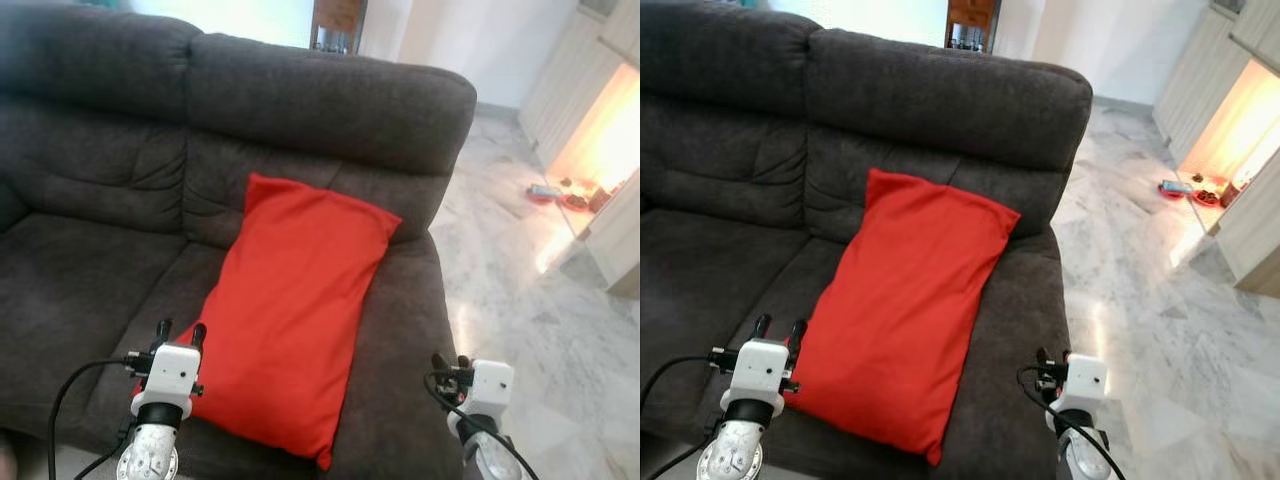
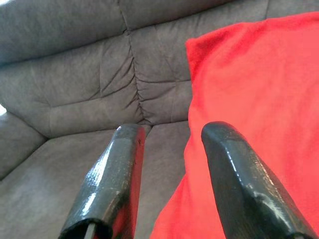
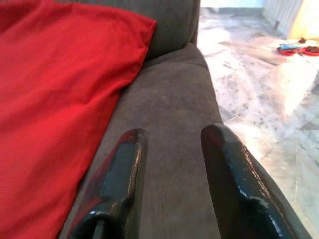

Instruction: Move the pillow to the sofa from floor

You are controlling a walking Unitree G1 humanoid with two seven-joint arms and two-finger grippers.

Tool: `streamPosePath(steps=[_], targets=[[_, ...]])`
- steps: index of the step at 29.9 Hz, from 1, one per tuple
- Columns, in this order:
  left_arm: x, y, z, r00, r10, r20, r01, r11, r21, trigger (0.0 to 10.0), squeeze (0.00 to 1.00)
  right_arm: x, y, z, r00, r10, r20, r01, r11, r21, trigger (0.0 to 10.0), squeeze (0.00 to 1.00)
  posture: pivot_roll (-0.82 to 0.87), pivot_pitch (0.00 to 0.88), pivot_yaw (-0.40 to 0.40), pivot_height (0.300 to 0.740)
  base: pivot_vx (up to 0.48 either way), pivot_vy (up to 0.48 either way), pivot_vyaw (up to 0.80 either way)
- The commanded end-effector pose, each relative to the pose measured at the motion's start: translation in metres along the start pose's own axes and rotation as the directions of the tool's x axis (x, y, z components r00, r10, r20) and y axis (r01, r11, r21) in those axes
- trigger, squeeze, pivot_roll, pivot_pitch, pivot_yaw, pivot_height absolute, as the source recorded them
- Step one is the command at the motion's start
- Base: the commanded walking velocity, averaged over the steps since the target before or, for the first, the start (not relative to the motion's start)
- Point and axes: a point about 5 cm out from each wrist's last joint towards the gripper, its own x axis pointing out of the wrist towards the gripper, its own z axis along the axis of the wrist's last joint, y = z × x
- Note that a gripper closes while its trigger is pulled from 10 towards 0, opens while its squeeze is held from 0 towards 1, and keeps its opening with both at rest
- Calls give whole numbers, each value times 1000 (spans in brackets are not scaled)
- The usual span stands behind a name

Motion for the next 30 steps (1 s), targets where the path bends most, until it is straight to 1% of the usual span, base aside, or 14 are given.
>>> streamPosePath(steps=[1,6,9,11,12,15,16,18,19,21,23,26,27,30], targets=[[-2,-6,-1,1000,-3,4,3,1000,-21,10000,0,2,-6,2,1000,-16,3,16,1000,-14,10000,0,191,0,-124,740,-274,0,0],[-2,-6,-3,1000,-5,-7,5,1000,-28,10000,0,3,-4,2,1000,-14,-4,14,1000,-10,10000,0,194,0,-123,740,-162,0,0],[-1,-9,-9,999,-18,-39,16,999,-47,10000,0,5,-3,1,1000,-17,-15,17,1000,-8,10000,0,193,0,-121,740,0,0,0],[2,-13,-20,994,-56,-95,50,997,-61,10000,0,7,-7,0,998,-46,-39,45,999,-14,10000,0,189,0,-114,740,0,0,0],[4,-15,-28,987,-82,-136,73,995,-70,10000,0,7,-14,-4,994,-80,-75,79,997,-12,10000,0,184,0,-109,740,0,0,0],[6,-17,-38,976,-115,-185,105,992,-64,10000,0,3,-26,-12,980,-130,-151,128,991,-27,10000,0,183,0,-104,740,0,0,0],[6,-17,-38,976,-115,-185,105,992,-64,10000,0,3,-26,-12,980,-130,-151,128,991,-27,10000,0,183,0,-104,740,0,0,0],[8,-17,-52,956,-135,-261,123,991,-59,10000,0,-6,-35,-27,951,-181,-250,176,984,-41,10000,0,177,0,-91,740,0,0,0],[8,-17,-52,956,-135,-261,123,991,-59,10000,0,-6,-35,-27,951,-181,-250,176,984,-41,10000,0,177,0,-91,740,0,0,0],[8,-13,-67,925,-152,-348,137,988,-66,10000,0,-19,-39,-45,907,-218,-360,205,976,-74,10000,0,166,0,-81,740,0,0,0],[8,-12,-70,918,-155,-365,140,988,-68,10000,0,-21,-39,-48,901,-220,-375,205,976,-79,10000,0,162,0,-79,740,0,0,0],[6,-10,-80,887,-166,-431,154,986,-64,10000,0,-27,-36,-58,877,-217,-428,201,976,-83,10000,0,144,0,-69,740,0,0,0],[6,-10,-80,887,-166,-431,154,986,-64,10000,0,-27,-36,-58,877,-217,-428,201,976,-83,10000,0,144,0,-69,740,0,0,0],[2,-10,-88,859,-171,-483,158,985,-67,10000,0,-31,-36,-63,859,-224,-461,201,975,-99,10000,0,137,0,-65,740,0,0,0]])
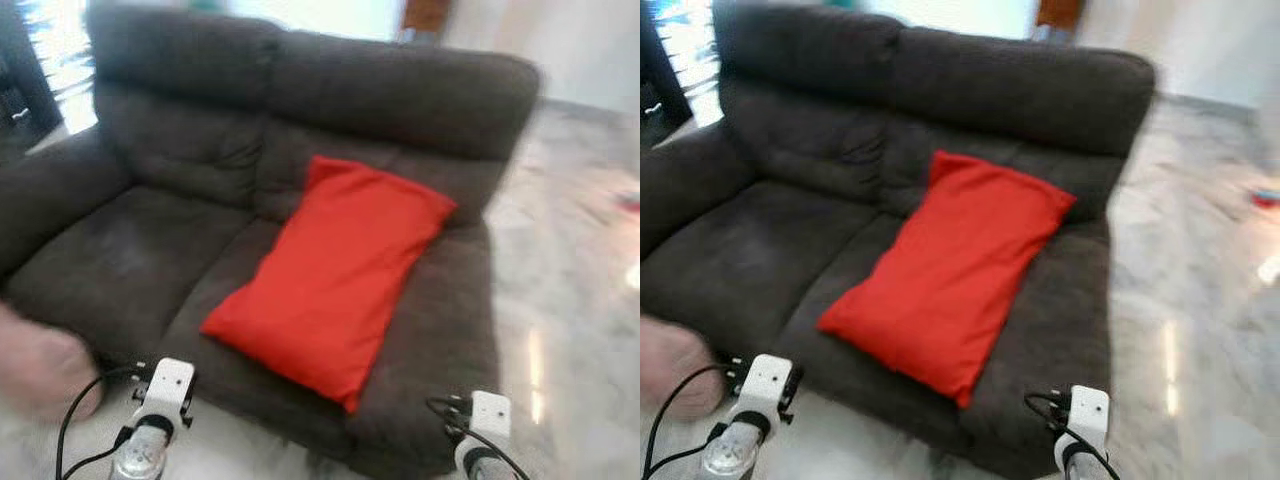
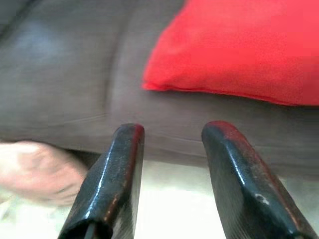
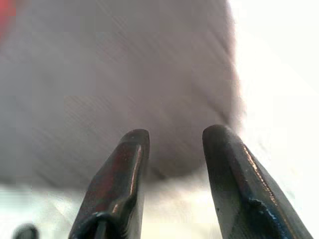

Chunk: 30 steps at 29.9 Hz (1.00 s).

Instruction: Move the pillow to the sofa from floor

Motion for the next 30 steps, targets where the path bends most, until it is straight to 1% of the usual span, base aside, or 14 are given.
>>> streamPosePath(steps=[1,5,8,9,10,11,13,14,15,18,19,22,27,30], targets=[[-5,5,-14,998,5,-62,-5,1000,7,10000,0,1,6,0,1000,11,-18,-11,1000,-4,10000,0,137,0,-65,740,0,0,0],[-9,-1,-27,990,-10,-138,12,1000,15,10000,0,1,0,-2,999,-17,-34,17,1000,-1,10000,0,117,0,-66,740,0,0,0],[-9,-2,-29,988,-15,-151,17,1000,14,10000,0,1,-1,-2,999,-19,-39,19,1000,-6,10000,0,104,0,-64,740,0,0,0],[-9,-6,-36,980,-28,-197,30,1000,5,10000,0,-1,-8,-7,998,-33,-51,33,999,-4,10000,0,58,0,-53,740,0,0,0],[-9,-6,-36,980,-28,-197,30,1000,5,10000,0,-1,-8,-7,998,-33,-51,33,999,-4,10000,0,58,0,-53,740,0,0,0],[-10,-12,-40,971,-46,-233,45,999,-8,10000,0,-4,-16,-11,997,-49,-58,49,999,5,10000,0,28,0,-51,740,0,0,0],[-11,-18,-41,967,-62,-246,60,998,-12,10000,0,-5,-21,-13,997,-52,-60,53,999,3,10000,0,14,0,-53,740,0,0,0],[-11,-25,-42,961,-84,-262,83,996,-17,10000,0,-7,-26,-16,997,-54,-61,54,999,1,10000,0,0,0,-51,740,0,0,0],[-11,-25,-42,961,-84,-262,83,996,-17,10000,0,-7,-26,-16,997,-54,-61,54,999,1,10000,0,0,0,-51,740,0,0,0],[-13,-34,-44,953,-112,-283,109,994,-24,10000,0,-9,-34,-19,996,-65,-67,66,998,9,10000,0,-20,0,-47,740,0,0,0],[-14,-42,-45,948,-134,-289,131,991,-29,10000,0,-12,-41,-23,994,-75,-76,76,997,8,10000,0,-39,0,-42,740,0,0,0],[-16,-50,-47,939,-157,-305,150,988,-46,10000,0,-15,-50,-28,992,-93,-86,95,995,16,10000,0,-66,0,-23,740,0,0,0],[-21,-50,-56,917,-172,-361,161,985,-62,10000,0,-17,-51,-31,991,-102,-91,106,994,32,10000,0,-127,0,21,740,0,0,0],[-21,-48,-58,912,-170,-373,157,985,-65,10000,0,-17,-51,-31,990,-104,-90,108,993,41,10000,0,-129,0,17,740,0,0,0]])
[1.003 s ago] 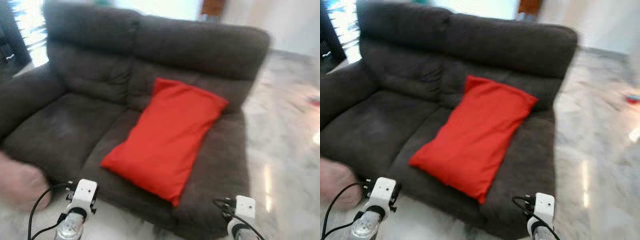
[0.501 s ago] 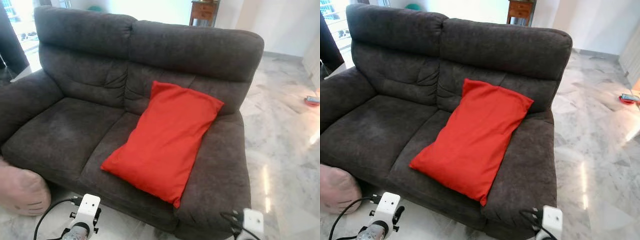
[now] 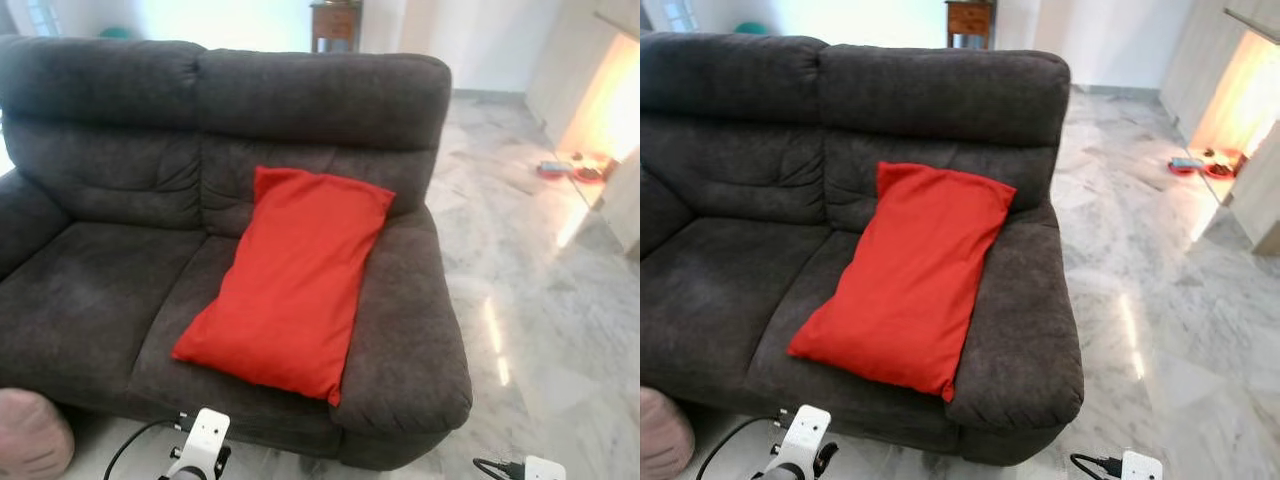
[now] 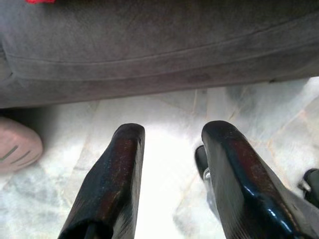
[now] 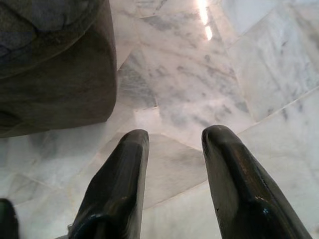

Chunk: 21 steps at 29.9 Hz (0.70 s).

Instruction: Move the pillow to the sofa from floor

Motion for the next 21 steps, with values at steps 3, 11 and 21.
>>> streamPosePath(steps=[3,11,21], targets=[[0,10,-2,999,22,-25,-22,1000,1,10000,0,3,9,7,999,33,13,-33,999,-7,10000,0,-86,0,-31,740,0,0,0],[-3,20,-11,994,95,-49,-97,995,-39,10000,0,5,16,10,998,65,-9,-66,998,-3,10000,0,5,0,-51,740,0,0,0],[-5,5,-19,998,-5,-64,9,998,54,10000,0,-4,-16,-3,1000,-22,10,21,998,57,10000,0,-133,0,77,740,0,0,0]])
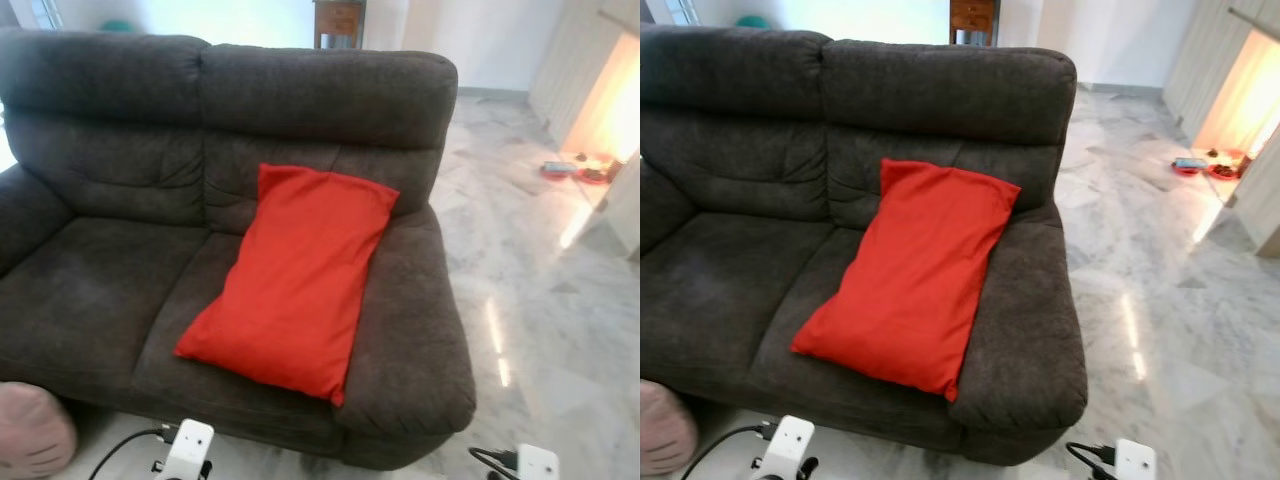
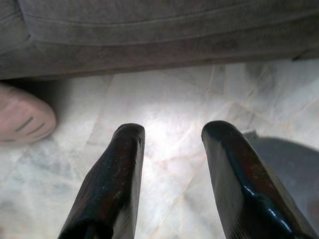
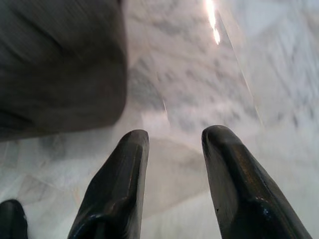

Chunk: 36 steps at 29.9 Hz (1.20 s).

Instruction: Move the pillow to the sofa from floor

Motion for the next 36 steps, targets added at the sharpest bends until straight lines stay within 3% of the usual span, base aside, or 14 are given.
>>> streamPosePath(steps=[1,6,9,13,18,20,21,23,29,30,32,36], targets=[[1,-2,2,1000,-30,6,30,999,42,10000,0,-3,-7,-3,1000,-25,10,24,999,33,10000,0,-142,0,86,740,0,0,0],[2,1,9,999,-40,19,39,998,48,10000,0,-7,-13,-13,998,-60,1,60,995,85,10000,0,-139,0,88,740,0,0,0],[3,8,14,999,15,39,-14,1000,-17,10000,0,-7,-3,-19,999,-17,-31,18,999,51,10000,0,-117,0,28,740,0,0,0],[4,15,16,997,68,44,-65,996,-60,10000,0,-3,4,-9,1000,22,-12,-22,999,23,10000,0,-95,0,-4,740,0,0,0],[1,20,6,996,88,16,-87,995,-51,10000,0,-1,4,-4,1000,22,-8,-22,999,26,10000,0,-54,0,-6,740,0,0,0],[-1,25,-2,995,102,-3,-102,994,-44,10000,0,4,49,2,999,52,5,-52,998,23,10000,0,-29,0,-7,740,0,0,0],[-2,26,-2,995,102,-4,-102,994,-36,10000,0,4,64,5,998,65,12,-65,998,19,10000,0,-29,0,-7,740,0,0,0],[-2,29,-4,994,109,-8,-109,993,-35,10000,0,3,77,4,997,83,7,-83,997,5,10000,0,-14,0,-8,740,0,0,0],[-6,43,-9,986,166,-5,-166,985,-37,10000,0,1,65,-7,995,98,-36,-99,995,-22,10000,0,45,0,-55,740,0,0,0],[-6,43,-9,986,166,-5,-166,985,-37,10000,0,1,65,-7,995,98,-36,-99,995,-22,10000,0,45,0,-55,740,0,0,0],[-8,43,-14,987,160,-14,-161,986,-34,10000,0,-3,47,-17,996,80,-43,-81,997,-18,10000,0,47,0,-62,740,0,0,0],[-8,38,-16,990,138,-13,-138,990,6,10000,0,-5,39,-21,997,67,-49,-68,998,-19,10000,0,36,0,-49,740,0,0,0]])
